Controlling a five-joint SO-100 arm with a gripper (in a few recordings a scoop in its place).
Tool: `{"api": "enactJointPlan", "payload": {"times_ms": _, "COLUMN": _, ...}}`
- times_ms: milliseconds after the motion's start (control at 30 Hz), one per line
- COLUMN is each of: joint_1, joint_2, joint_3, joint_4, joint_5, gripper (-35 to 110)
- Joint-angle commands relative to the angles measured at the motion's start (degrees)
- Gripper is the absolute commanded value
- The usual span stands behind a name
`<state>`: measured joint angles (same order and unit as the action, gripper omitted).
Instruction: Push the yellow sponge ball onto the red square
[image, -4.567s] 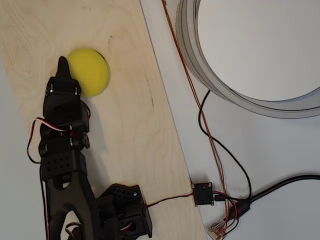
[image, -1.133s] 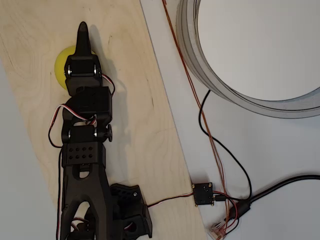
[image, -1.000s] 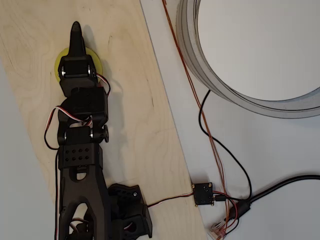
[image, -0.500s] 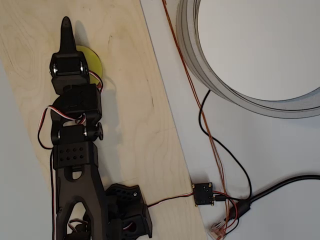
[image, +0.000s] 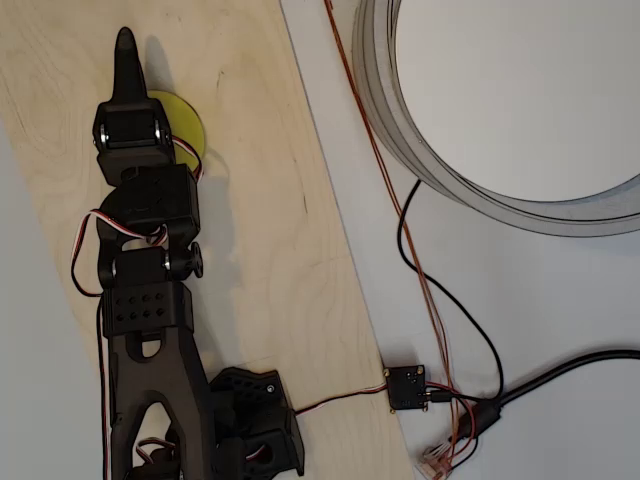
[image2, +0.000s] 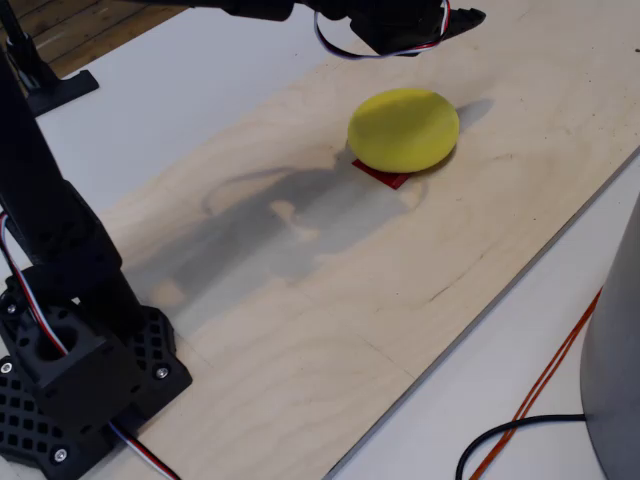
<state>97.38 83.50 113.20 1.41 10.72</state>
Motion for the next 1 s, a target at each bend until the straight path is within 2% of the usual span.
{"api": "enactJointPlan", "payload": {"times_ms": 0, "joint_1": -0.3, "joint_2": 0.6, "joint_3": -1.9, "joint_4": 0.4, "joint_5": 1.7, "gripper": 14}}
{"api": "enactJointPlan", "payload": {"times_ms": 633, "joint_1": -1.9, "joint_2": -9.2, "joint_3": -8.4, "joint_4": 0.6, "joint_5": 3.3, "gripper": 15}}
{"api": "enactJointPlan", "payload": {"times_ms": 967, "joint_1": -1.5, "joint_2": -16.6, "joint_3": -10.6, "joint_4": 1.7, "joint_5": 9.6, "gripper": 16}}
